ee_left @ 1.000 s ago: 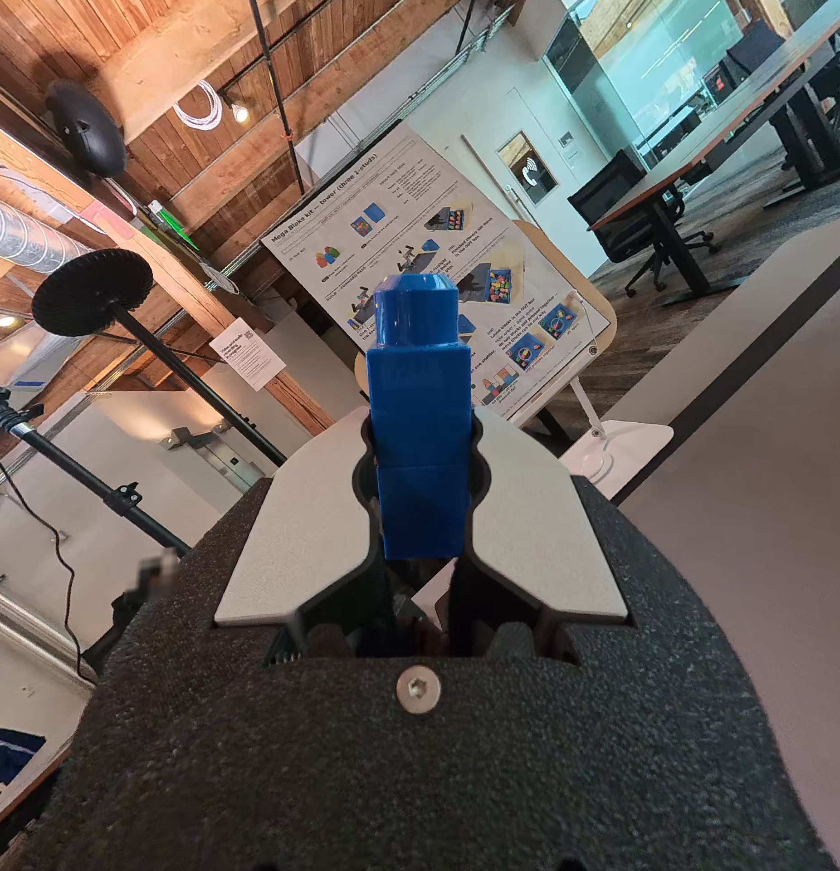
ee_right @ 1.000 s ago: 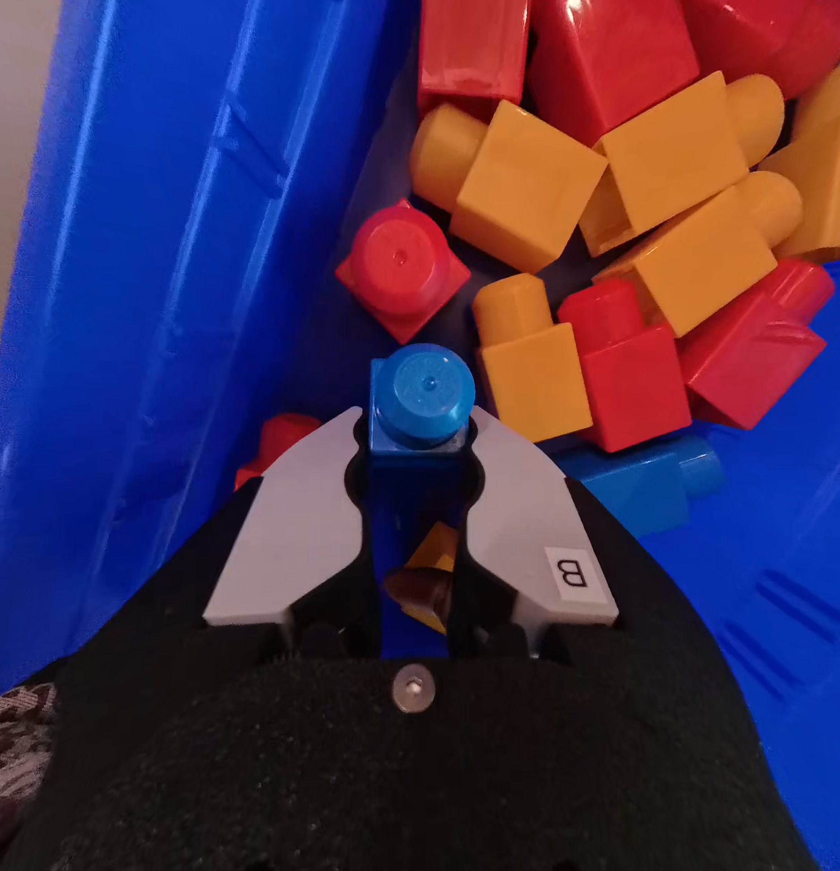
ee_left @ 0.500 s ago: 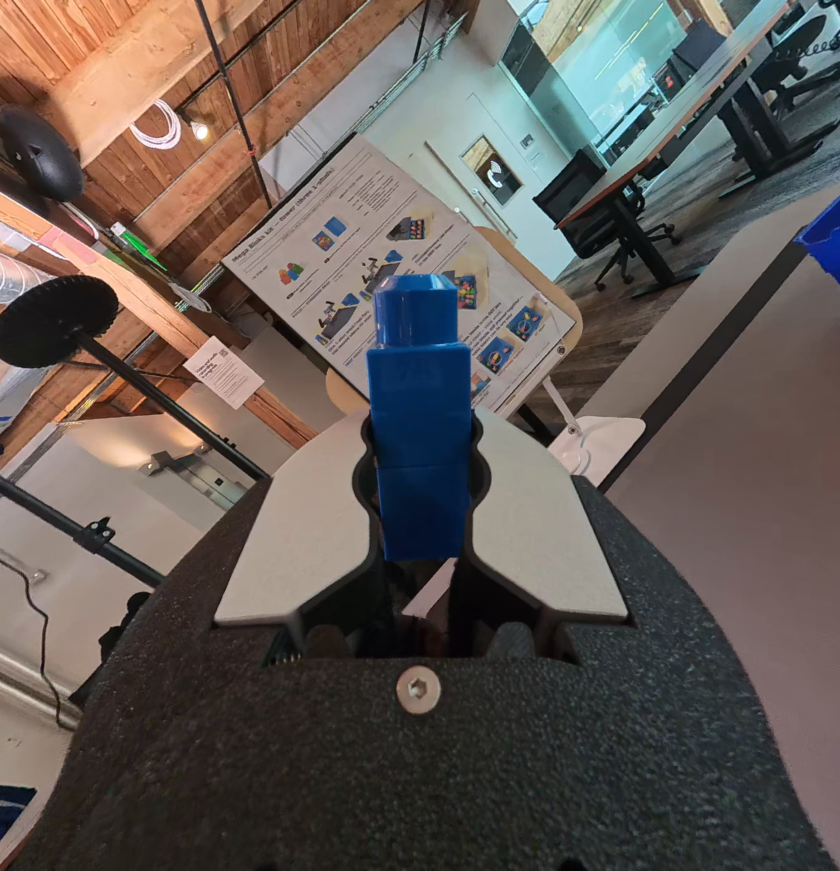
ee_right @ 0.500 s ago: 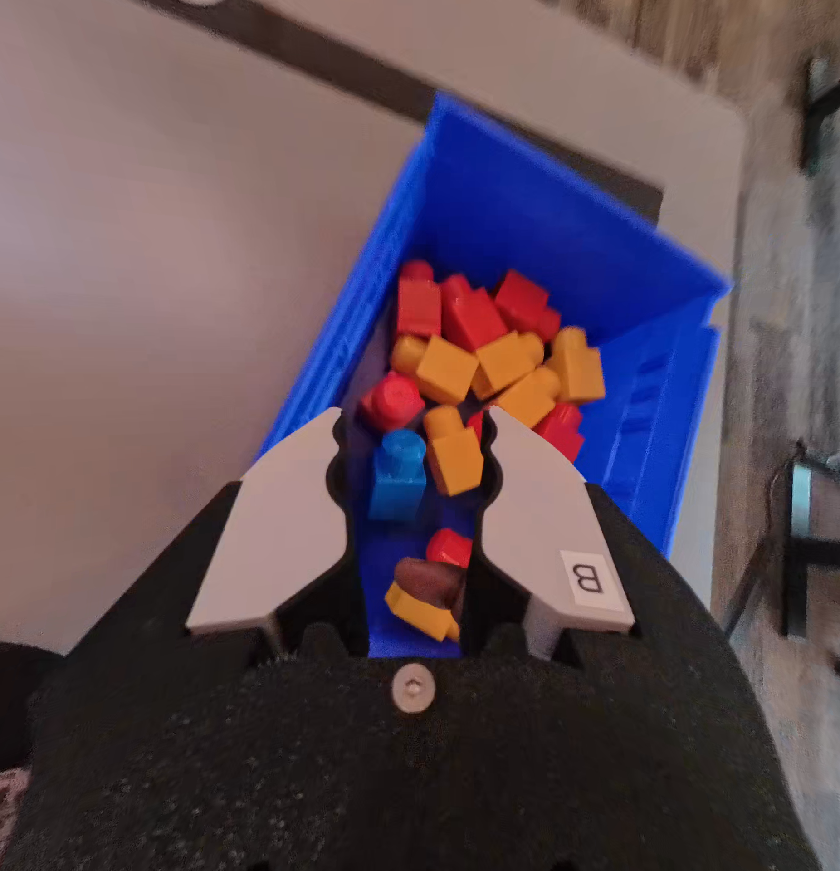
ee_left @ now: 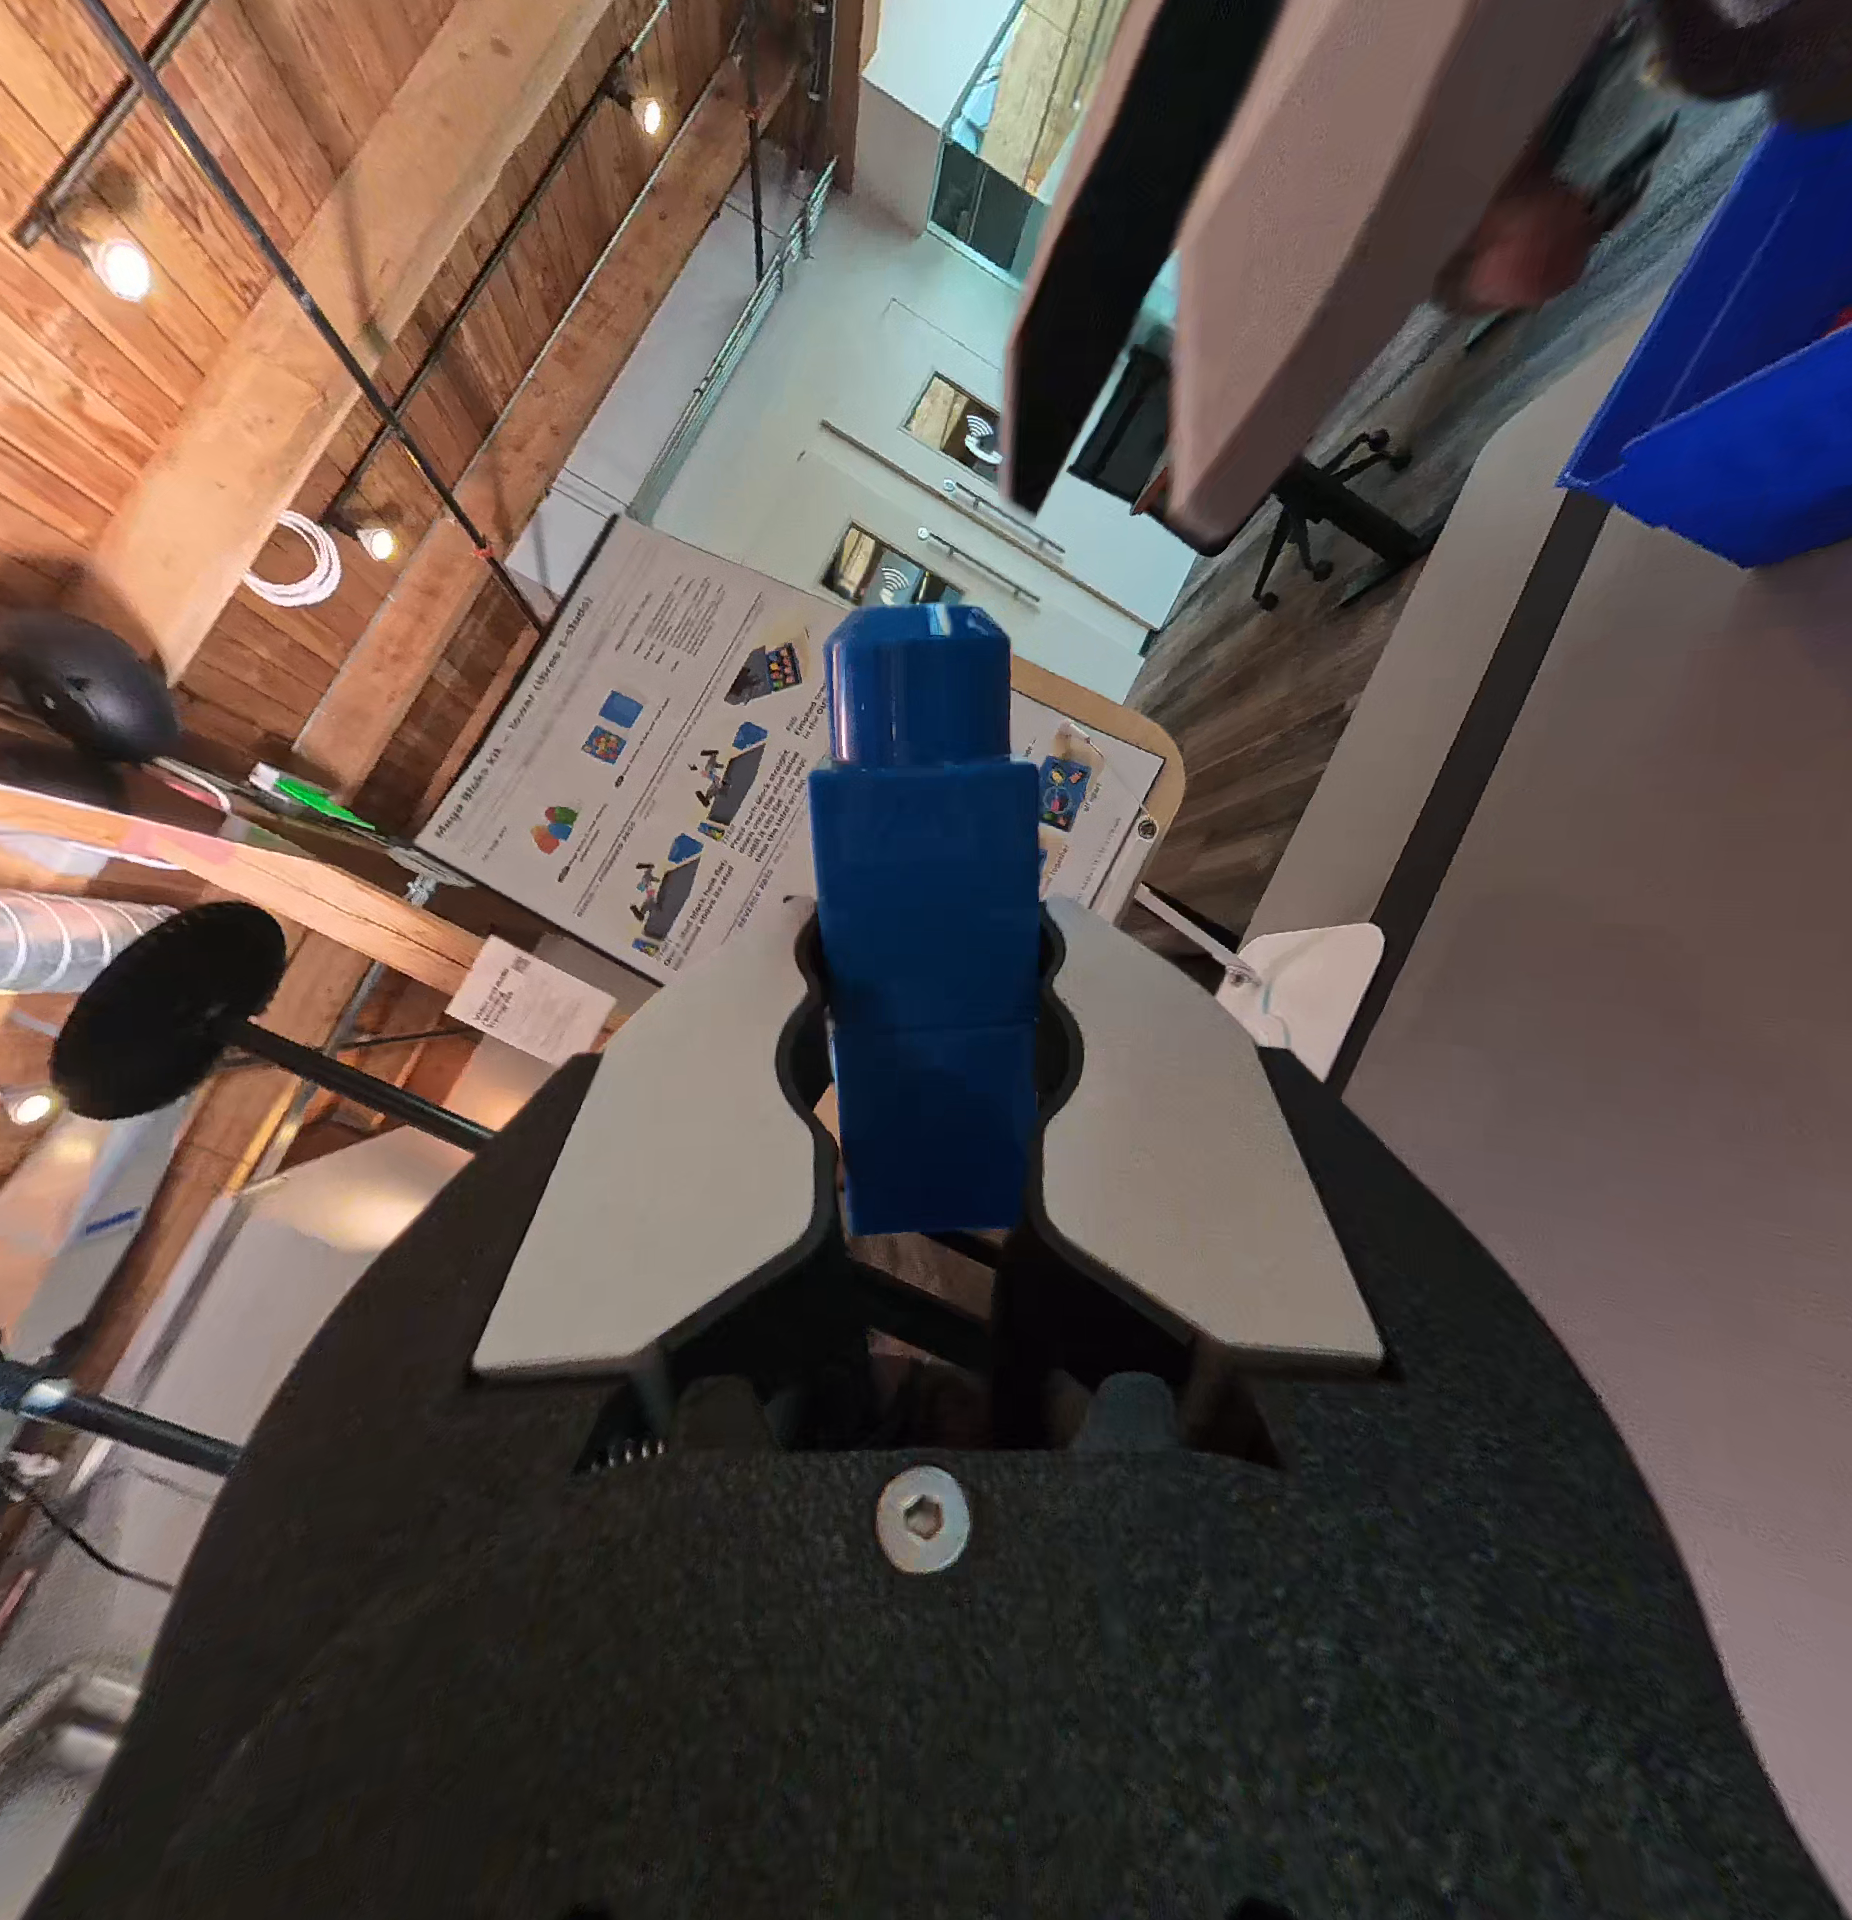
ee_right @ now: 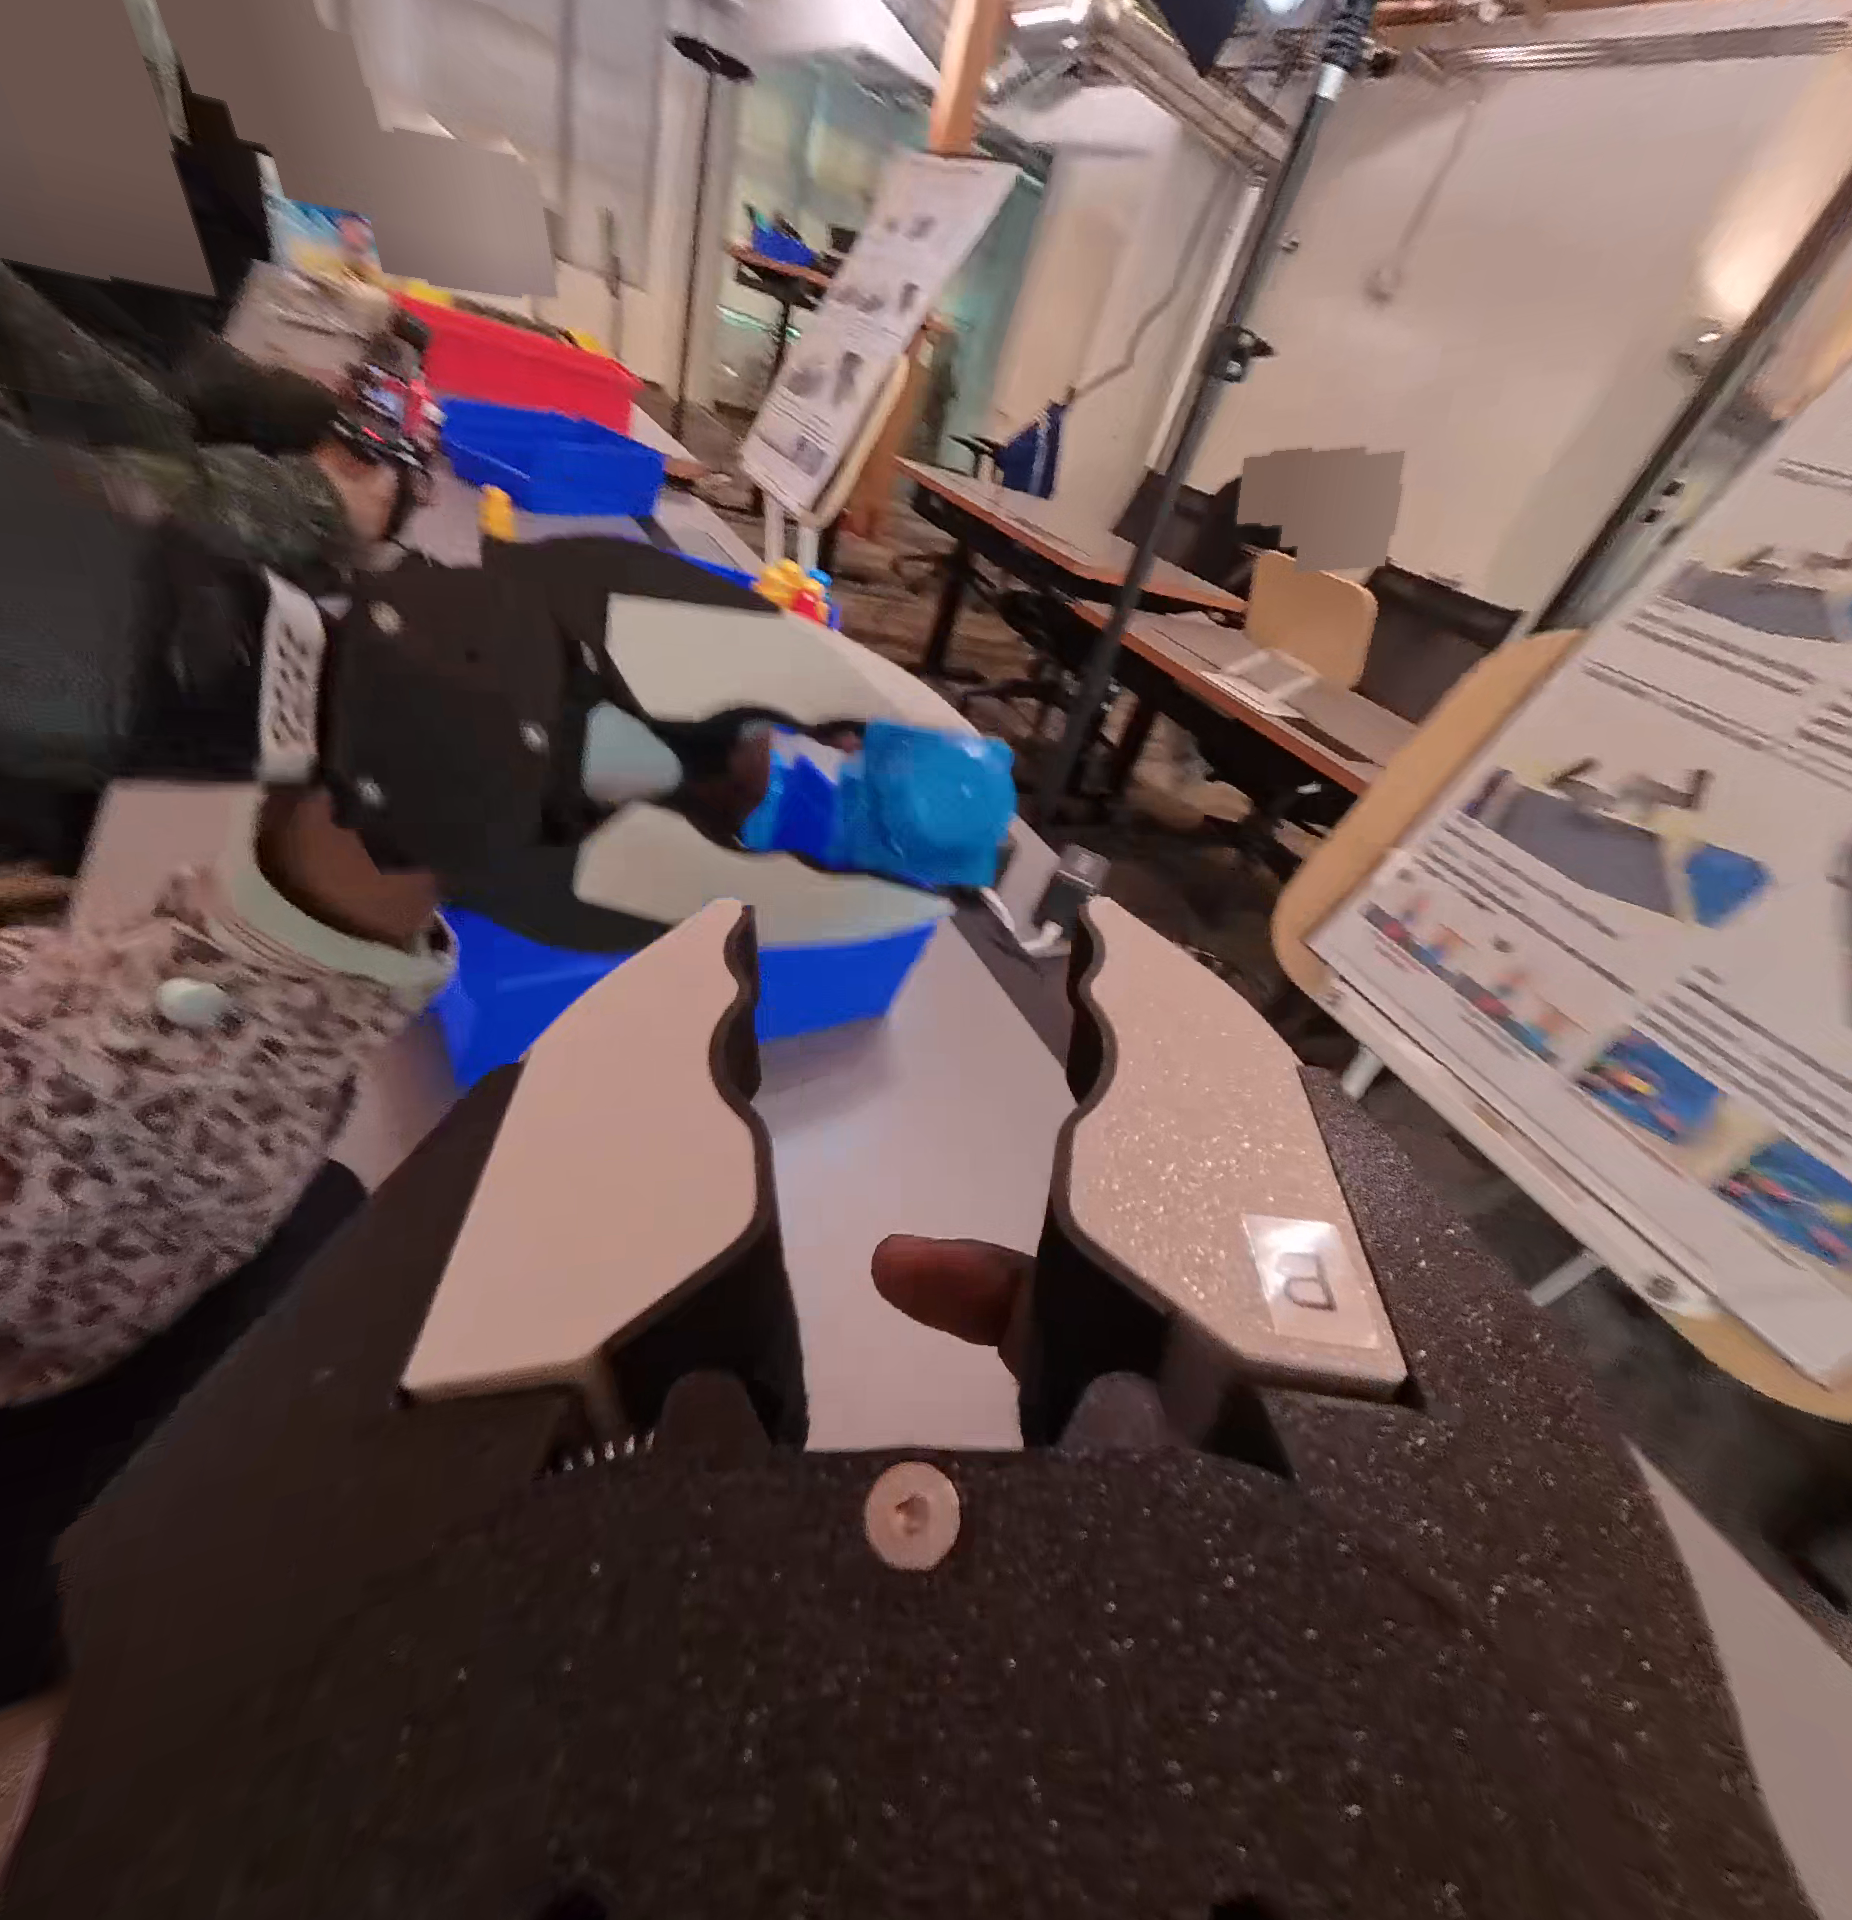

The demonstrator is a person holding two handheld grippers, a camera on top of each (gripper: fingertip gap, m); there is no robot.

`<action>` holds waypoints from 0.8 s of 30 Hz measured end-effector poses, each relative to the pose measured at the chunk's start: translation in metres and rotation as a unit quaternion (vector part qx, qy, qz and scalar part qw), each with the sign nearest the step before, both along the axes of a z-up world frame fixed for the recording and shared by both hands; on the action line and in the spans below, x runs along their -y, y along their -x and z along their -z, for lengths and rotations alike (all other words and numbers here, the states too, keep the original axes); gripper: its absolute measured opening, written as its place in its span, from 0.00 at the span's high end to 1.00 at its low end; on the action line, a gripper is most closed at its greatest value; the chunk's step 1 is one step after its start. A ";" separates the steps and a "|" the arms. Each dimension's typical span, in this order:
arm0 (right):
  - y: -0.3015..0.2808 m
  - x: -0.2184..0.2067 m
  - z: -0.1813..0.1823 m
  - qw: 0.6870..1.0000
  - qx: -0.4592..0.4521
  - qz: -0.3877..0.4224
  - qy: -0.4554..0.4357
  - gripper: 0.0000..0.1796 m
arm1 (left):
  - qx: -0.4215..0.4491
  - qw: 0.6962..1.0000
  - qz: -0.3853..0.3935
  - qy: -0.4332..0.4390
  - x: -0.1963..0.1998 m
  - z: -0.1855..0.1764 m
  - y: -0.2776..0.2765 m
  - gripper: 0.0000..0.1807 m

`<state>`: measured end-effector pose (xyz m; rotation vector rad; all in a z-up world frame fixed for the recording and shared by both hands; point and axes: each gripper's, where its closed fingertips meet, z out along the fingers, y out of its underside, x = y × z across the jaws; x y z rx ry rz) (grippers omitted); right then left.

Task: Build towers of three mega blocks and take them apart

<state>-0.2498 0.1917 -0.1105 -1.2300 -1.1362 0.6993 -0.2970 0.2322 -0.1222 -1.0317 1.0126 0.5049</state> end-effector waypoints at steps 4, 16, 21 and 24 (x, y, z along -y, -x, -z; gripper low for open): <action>0.021 0.000 0.001 0.998 -0.029 -0.019 0.050 0.68 | -0.042 0.998 0.016 -0.033 0.007 0.001 -0.018 0.80; 0.009 -0.004 0.002 0.998 -0.023 -0.018 0.049 0.81 | -0.074 0.996 0.004 -0.043 0.008 0.004 -0.017 0.81; -0.007 -0.006 -0.003 0.999 -0.023 0.001 0.042 0.81 | -0.076 0.996 -0.033 -0.033 0.003 0.003 -0.007 0.81; -0.054 -0.019 -0.019 0.996 -0.059 0.060 0.034 0.81 | -0.048 0.991 -0.122 -0.033 -0.011 -0.002 0.051 0.80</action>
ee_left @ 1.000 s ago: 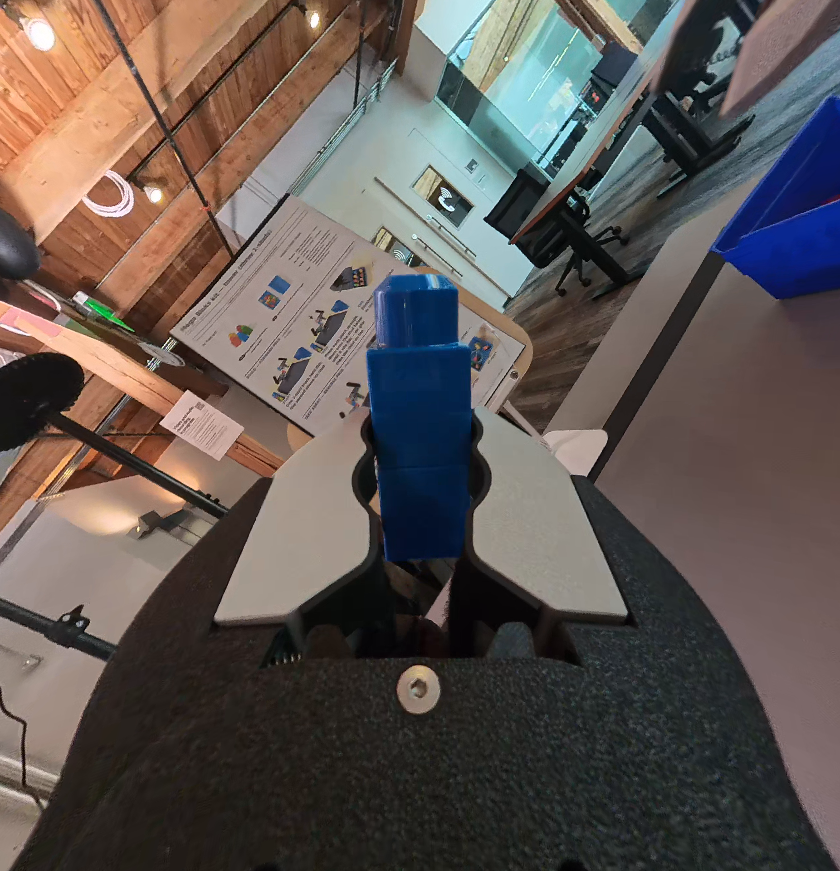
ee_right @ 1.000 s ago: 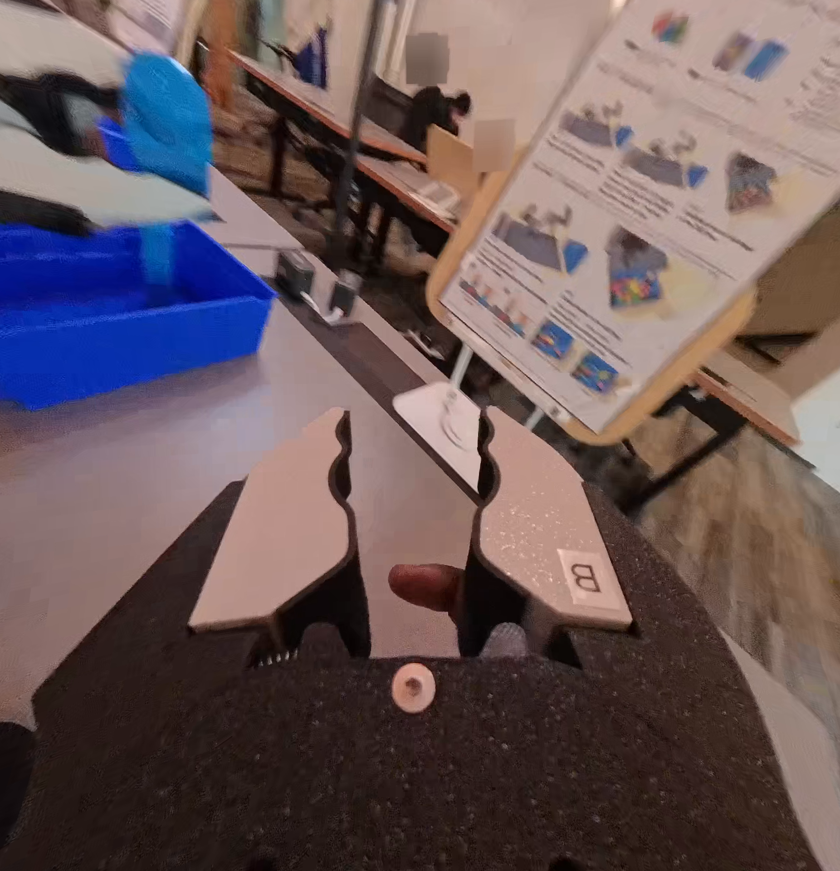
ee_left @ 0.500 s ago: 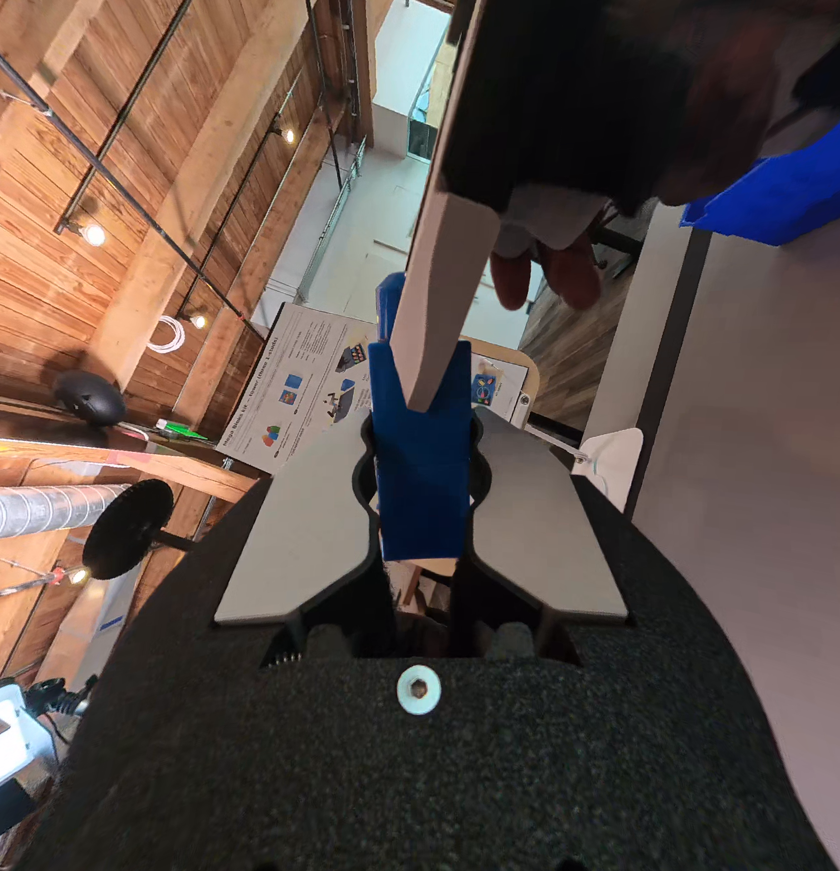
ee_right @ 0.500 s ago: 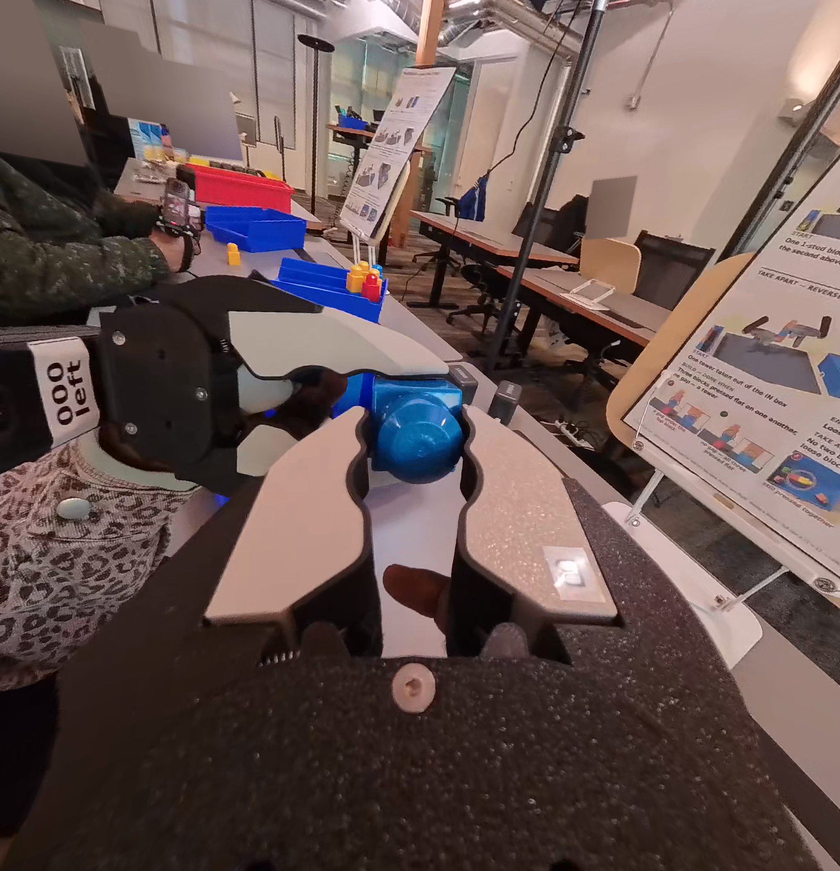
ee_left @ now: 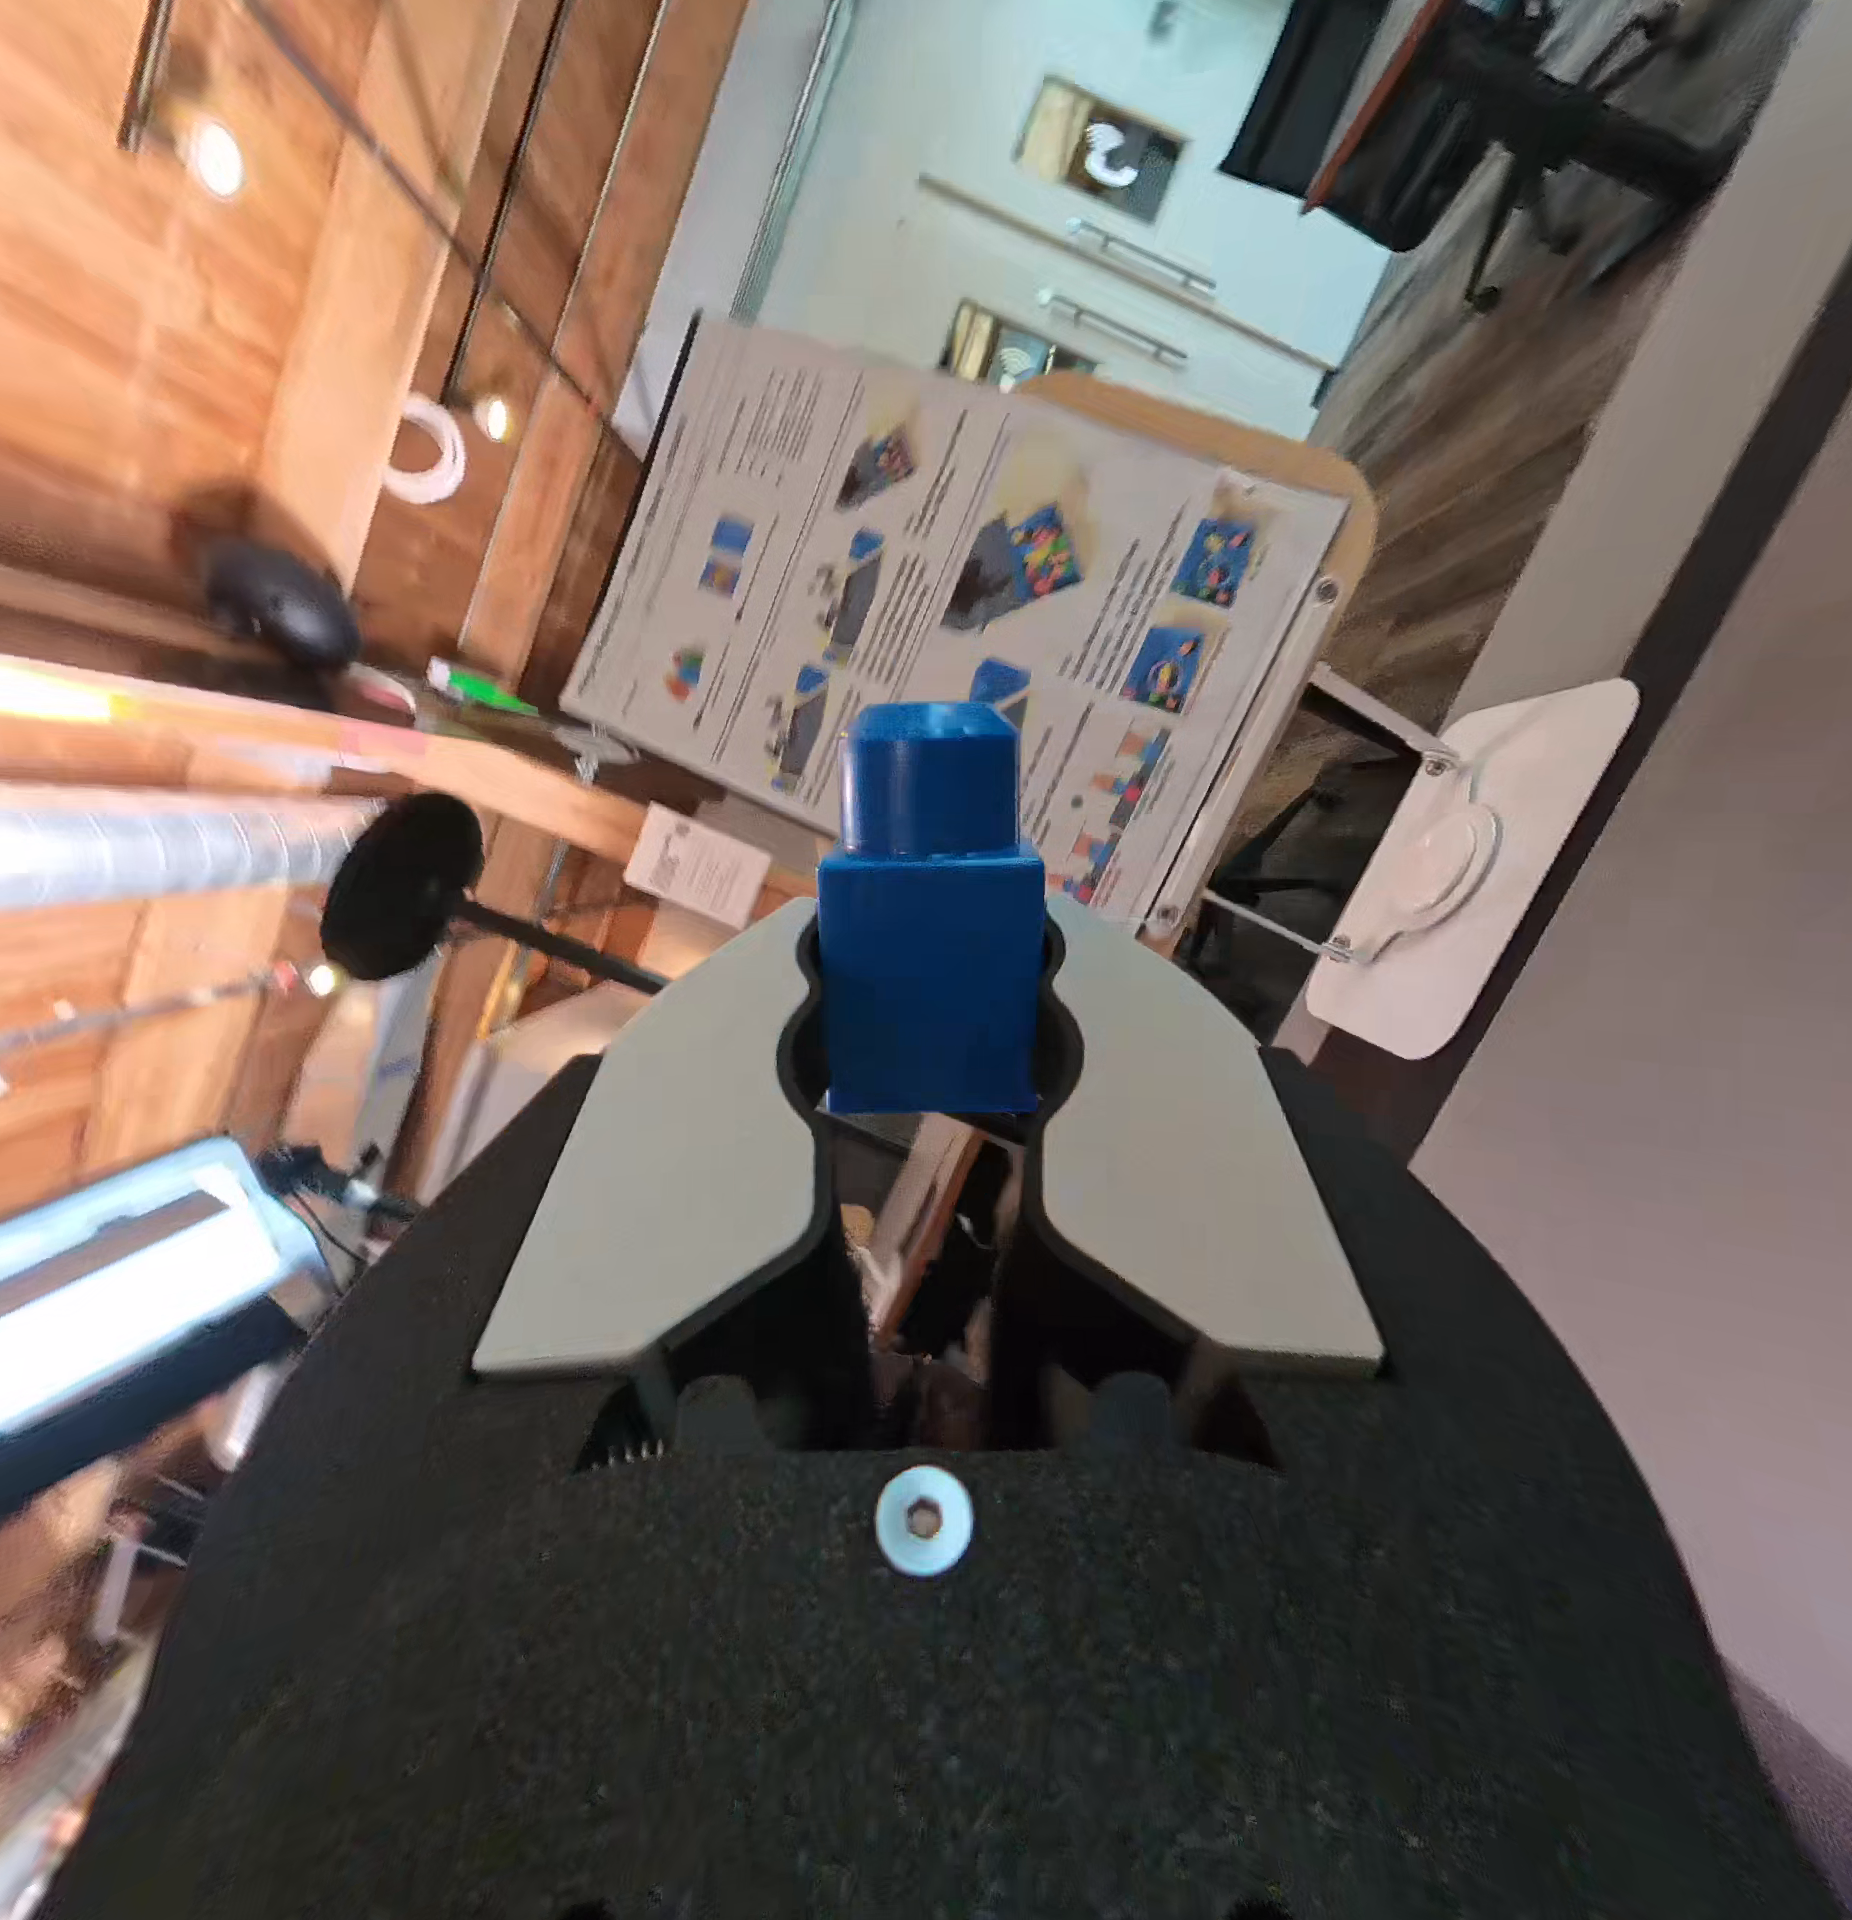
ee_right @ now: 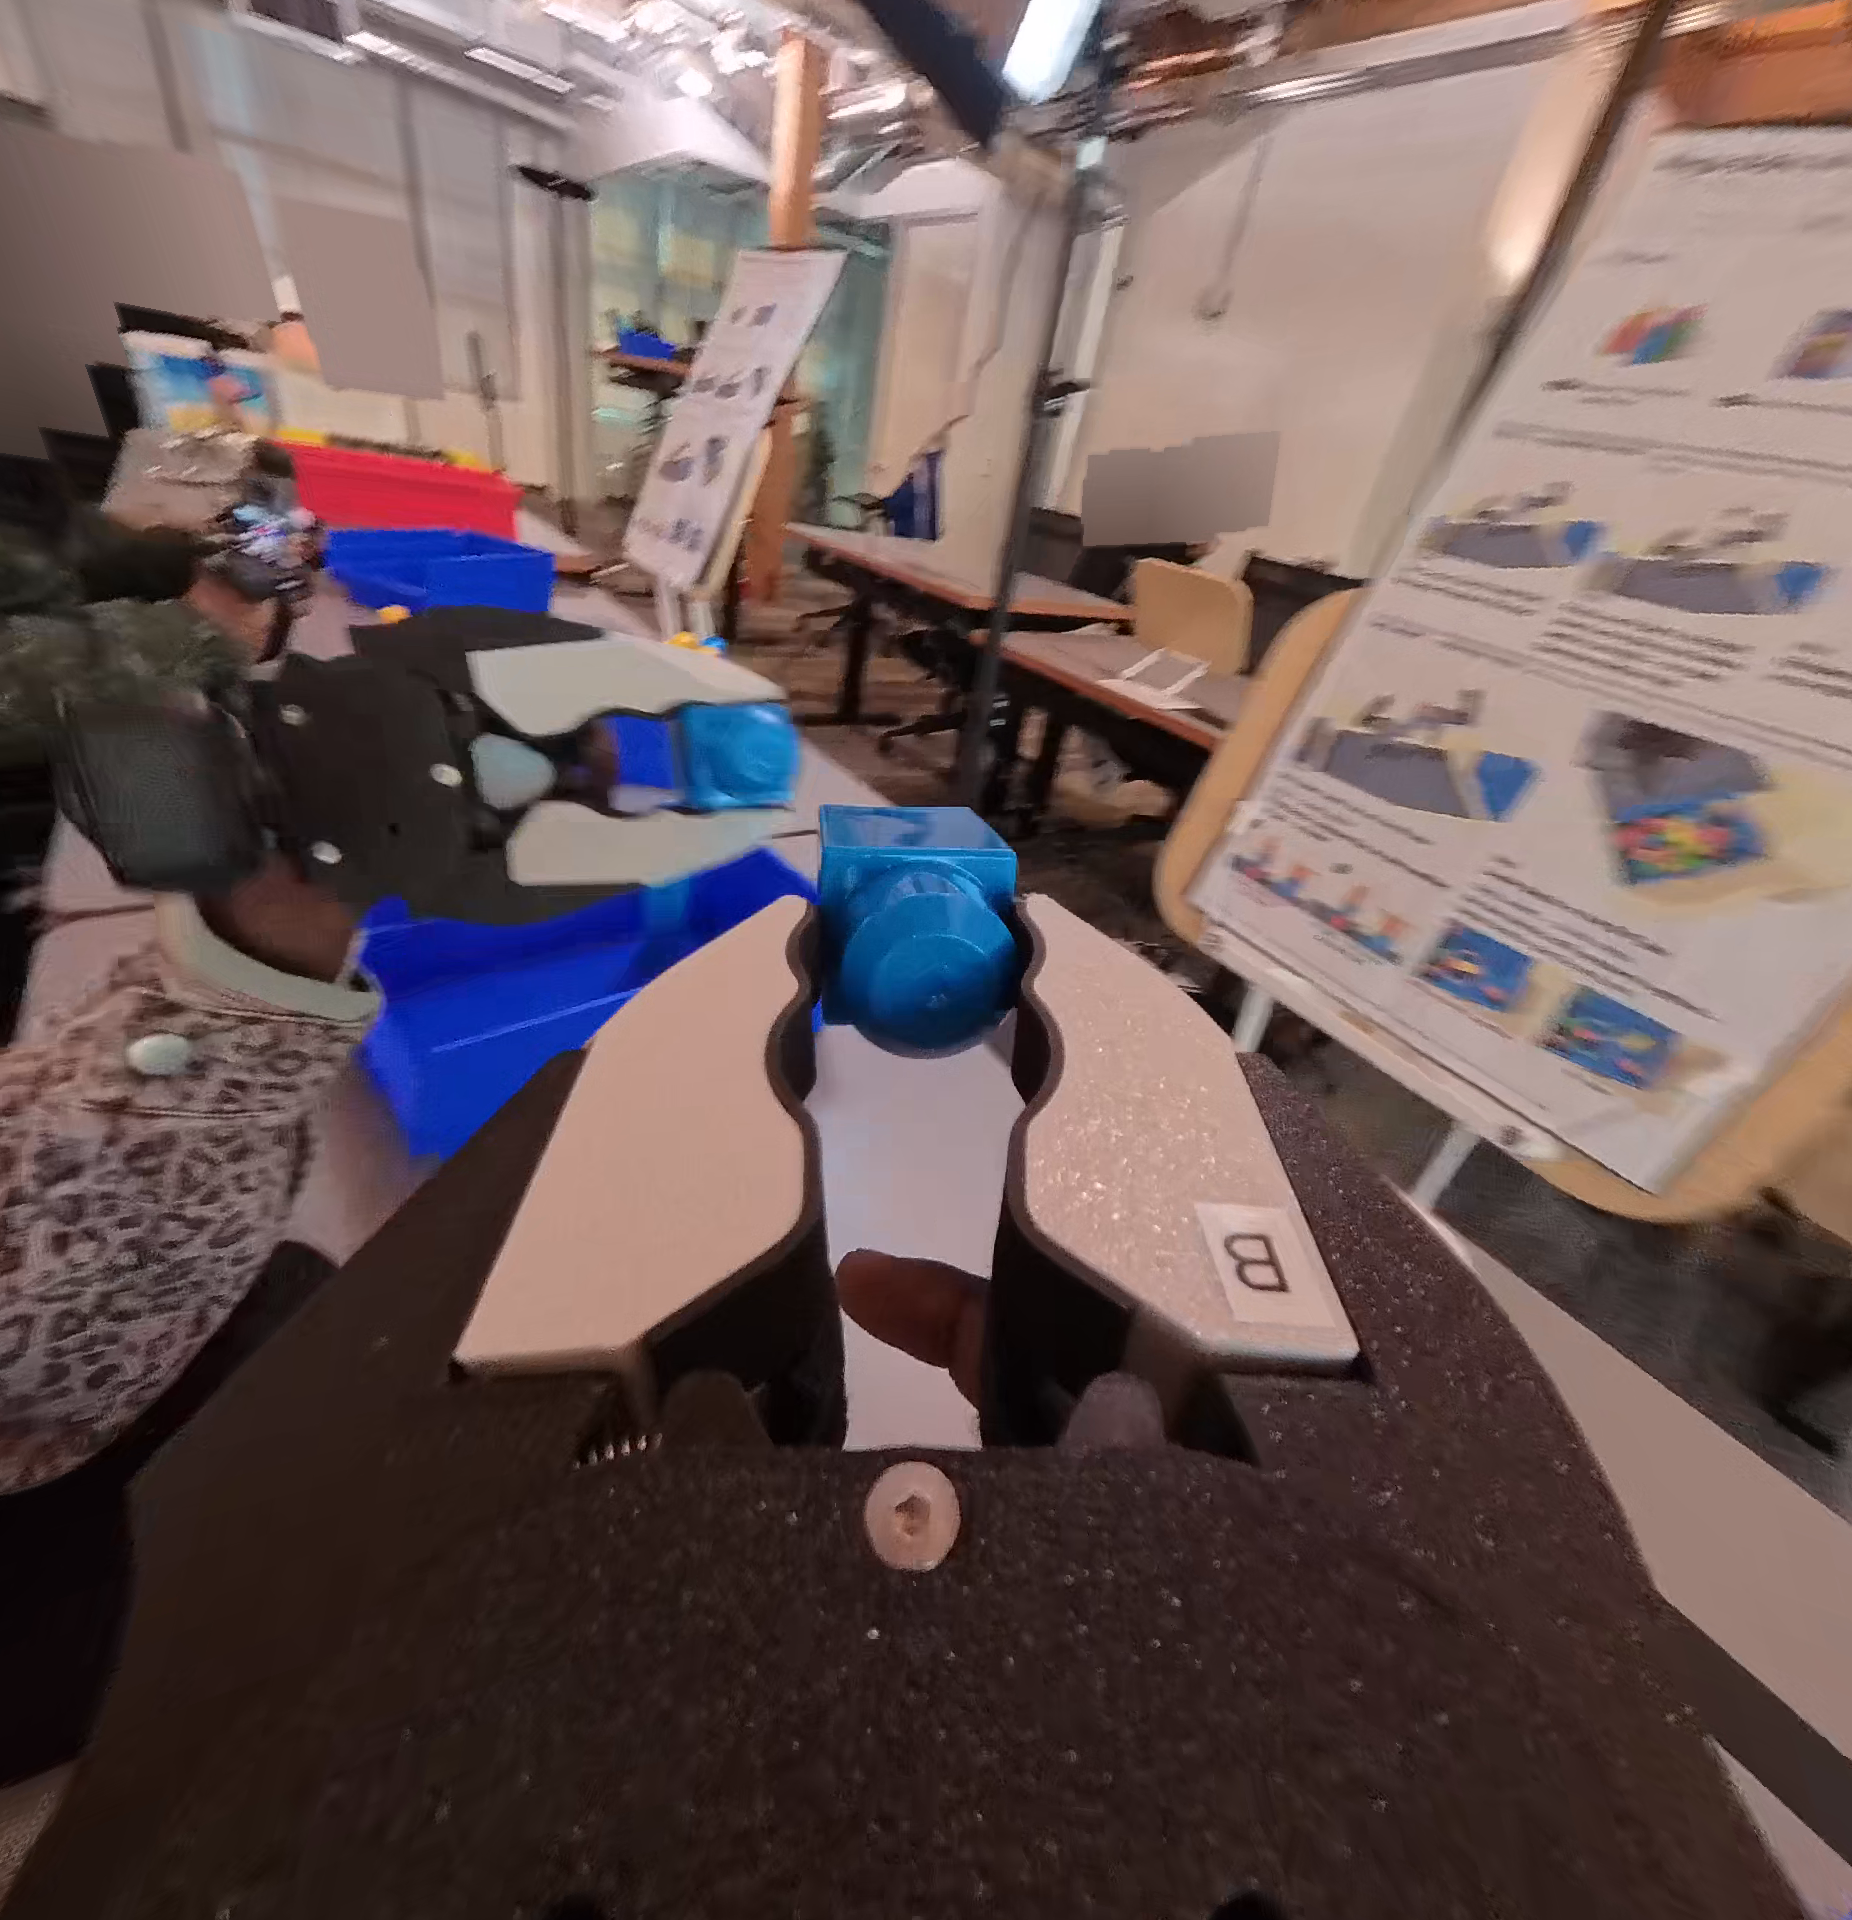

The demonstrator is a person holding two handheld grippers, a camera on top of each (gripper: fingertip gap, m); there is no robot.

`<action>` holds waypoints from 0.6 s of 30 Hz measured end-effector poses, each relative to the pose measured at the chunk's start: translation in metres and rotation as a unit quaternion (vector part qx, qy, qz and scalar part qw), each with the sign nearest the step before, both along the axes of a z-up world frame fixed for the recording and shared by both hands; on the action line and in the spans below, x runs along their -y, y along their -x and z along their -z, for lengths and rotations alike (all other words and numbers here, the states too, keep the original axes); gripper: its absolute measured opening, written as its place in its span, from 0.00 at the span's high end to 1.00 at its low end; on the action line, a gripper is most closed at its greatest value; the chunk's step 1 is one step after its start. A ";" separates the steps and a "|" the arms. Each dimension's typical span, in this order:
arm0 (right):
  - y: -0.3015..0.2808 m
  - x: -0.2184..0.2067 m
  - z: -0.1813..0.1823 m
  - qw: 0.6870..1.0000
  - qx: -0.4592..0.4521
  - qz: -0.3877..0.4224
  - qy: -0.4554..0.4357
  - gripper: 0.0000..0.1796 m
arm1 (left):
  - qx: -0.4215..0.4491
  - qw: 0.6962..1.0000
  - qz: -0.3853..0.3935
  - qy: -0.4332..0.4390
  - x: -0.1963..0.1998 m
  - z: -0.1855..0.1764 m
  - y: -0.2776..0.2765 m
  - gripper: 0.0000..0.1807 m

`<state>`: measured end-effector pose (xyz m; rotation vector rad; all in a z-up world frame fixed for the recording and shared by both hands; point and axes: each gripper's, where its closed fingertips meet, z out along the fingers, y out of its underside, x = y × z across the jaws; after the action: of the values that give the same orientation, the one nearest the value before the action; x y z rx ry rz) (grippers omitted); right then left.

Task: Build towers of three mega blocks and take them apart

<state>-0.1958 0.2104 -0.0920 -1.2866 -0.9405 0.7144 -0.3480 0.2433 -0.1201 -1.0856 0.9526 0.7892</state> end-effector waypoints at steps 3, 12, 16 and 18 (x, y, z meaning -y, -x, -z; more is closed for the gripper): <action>-0.052 -0.008 -0.012 0.998 -0.047 0.048 0.001 0.81 | 0.082 0.996 0.021 0.005 0.008 -0.009 0.031 0.81; -0.204 -0.042 0.056 0.943 0.045 0.314 0.102 0.81 | 0.134 0.989 0.063 -0.020 0.028 -0.028 0.035 0.81; -0.267 -0.046 0.126 0.856 0.163 0.435 0.227 0.81 | 0.134 0.989 0.057 -0.015 0.026 -0.025 0.039 0.81; -0.280 -0.044 0.155 0.822 0.208 0.447 0.285 0.81 | 0.133 0.990 0.053 -0.014 0.025 -0.025 0.040 0.80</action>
<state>0.0842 0.2543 -0.2474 -2.2464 -0.3277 -0.0724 -0.3875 0.2184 -0.0955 -1.0758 0.7641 0.5541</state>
